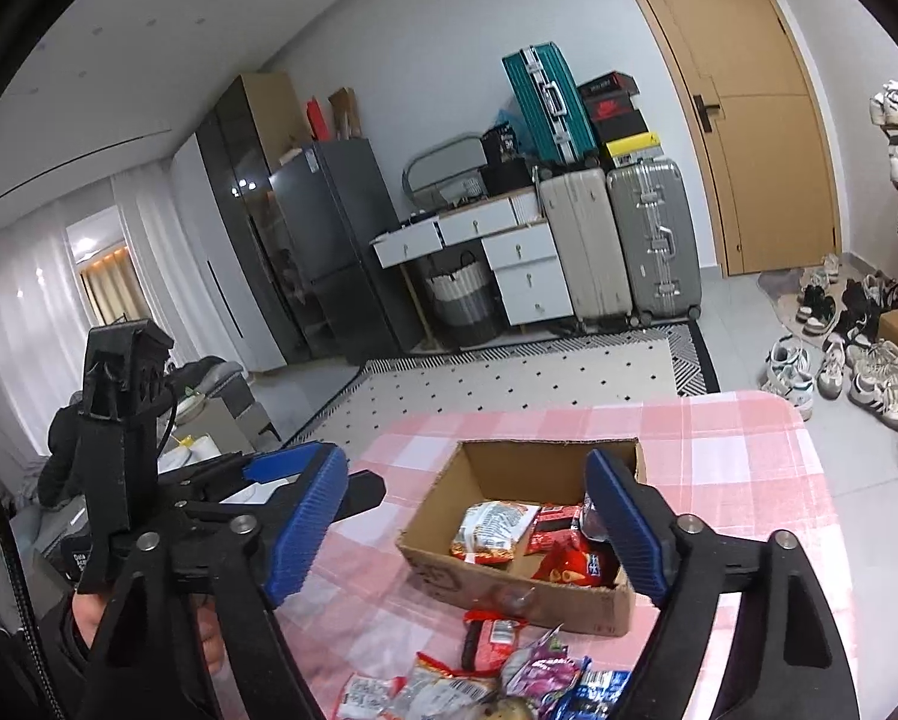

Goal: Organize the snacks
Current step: 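Withdraw both tools from the box back toward the snack pile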

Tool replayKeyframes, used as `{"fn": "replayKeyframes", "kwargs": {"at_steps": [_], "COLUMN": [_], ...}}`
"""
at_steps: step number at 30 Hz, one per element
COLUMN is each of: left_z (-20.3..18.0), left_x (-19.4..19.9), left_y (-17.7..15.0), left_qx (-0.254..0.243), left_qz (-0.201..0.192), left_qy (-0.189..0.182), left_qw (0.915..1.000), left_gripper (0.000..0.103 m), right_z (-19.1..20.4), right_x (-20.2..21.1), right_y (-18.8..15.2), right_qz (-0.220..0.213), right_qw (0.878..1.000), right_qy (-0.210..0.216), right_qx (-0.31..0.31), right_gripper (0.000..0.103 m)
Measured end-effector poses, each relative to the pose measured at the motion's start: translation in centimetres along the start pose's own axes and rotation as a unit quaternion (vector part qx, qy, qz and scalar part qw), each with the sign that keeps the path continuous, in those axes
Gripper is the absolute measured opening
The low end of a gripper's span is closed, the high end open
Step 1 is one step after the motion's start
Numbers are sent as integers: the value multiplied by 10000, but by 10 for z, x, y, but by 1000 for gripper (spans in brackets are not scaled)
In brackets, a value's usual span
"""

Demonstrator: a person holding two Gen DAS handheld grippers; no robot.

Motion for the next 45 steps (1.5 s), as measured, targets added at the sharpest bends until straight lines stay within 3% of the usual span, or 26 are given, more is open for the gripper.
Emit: {"fn": "replayKeyframes", "kwargs": {"at_steps": [6, 11, 25, 33, 45], "left_z": [-13, -20, -18, -8, 16], "left_x": [45, 75, 151, 162, 122], "left_y": [-14, -30, -95, -128, -163], "left_qx": [-50, -67, 171, 332, 586], "left_qz": [-197, -330, -587, -629, -264], "left_qy": [-12, 21, -3, -36, -86], "left_qw": [9998, 9994, 9981, 9975, 9979], "left_gripper": [86, 102, 102, 102, 102], "right_z": [18, 37, 84, 80, 50], "right_x": [36, 72, 129, 127, 90], "right_y": [-8, -19, -61, -97, -145], "right_qz": [-160, -324, -482, -223, 396], "right_qw": [9999, 9993, 9971, 9985, 9989], "right_qy": [-15, -14, -78, -189, -207], "right_qx": [26, 179, 581, 464, 134], "right_gripper": [96, 100, 103, 103, 103]}}
Point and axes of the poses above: each gripper's, at about its wrist camera, not at the fingertips, and x roughly against the way its jaws point, z to its left, y to its top, the point moved 2 cm from there along -x, roughly the way its jaws point, and after that the axes turned 4 degrees about x, right-handed, at the moved point
